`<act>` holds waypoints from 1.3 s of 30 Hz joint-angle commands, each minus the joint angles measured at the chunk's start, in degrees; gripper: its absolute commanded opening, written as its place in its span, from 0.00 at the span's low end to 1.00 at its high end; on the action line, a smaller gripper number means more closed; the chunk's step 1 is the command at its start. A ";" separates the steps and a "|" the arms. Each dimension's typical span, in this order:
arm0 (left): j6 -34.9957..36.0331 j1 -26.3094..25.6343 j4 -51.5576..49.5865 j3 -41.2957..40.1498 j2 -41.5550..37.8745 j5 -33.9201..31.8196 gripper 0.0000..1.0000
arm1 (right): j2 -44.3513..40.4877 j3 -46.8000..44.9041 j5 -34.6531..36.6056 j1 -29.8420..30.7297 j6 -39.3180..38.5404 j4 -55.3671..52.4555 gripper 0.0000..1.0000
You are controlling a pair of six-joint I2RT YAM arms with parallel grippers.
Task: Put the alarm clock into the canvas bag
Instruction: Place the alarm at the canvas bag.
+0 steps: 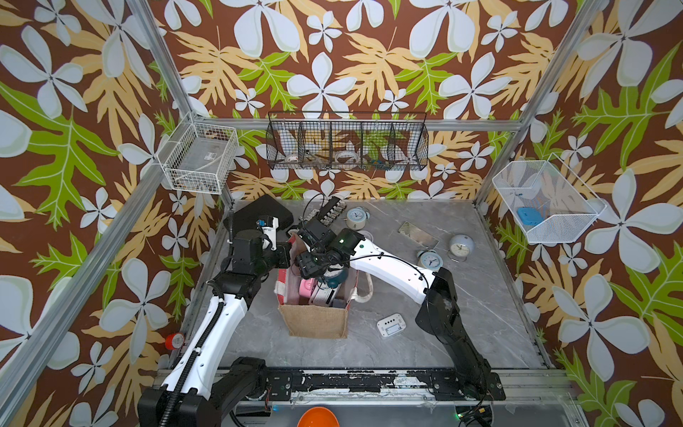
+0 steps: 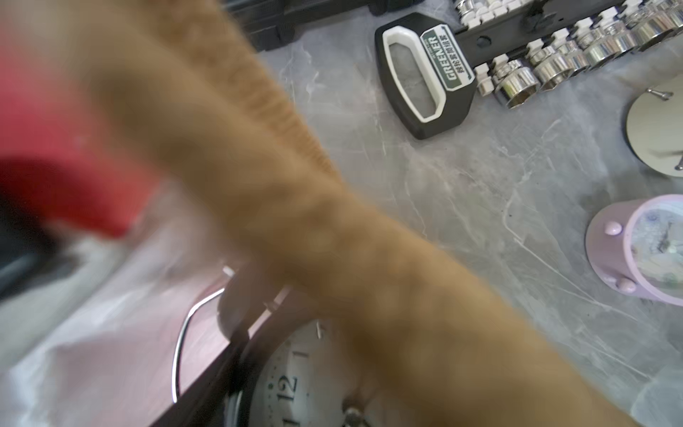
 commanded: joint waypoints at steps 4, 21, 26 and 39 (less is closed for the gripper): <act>0.27 0.09 3.32 0.01 -0.44 0.59 0.00 | 1.78 -2.88 0.54 -1.06 0.77 1.01 0.67; 0.27 0.13 3.08 0.10 -0.53 -0.28 0.00 | 3.89 -1.67 -0.66 -1.28 0.60 -1.37 0.79; 0.26 0.09 3.01 0.10 -0.53 -0.59 0.00 | 3.44 -2.38 -2.36 -1.28 0.69 -0.91 0.88; 0.31 0.07 2.62 0.19 -0.25 -1.90 0.00 | -2.32 -1.17 -0.89 -1.19 0.20 -1.42 0.92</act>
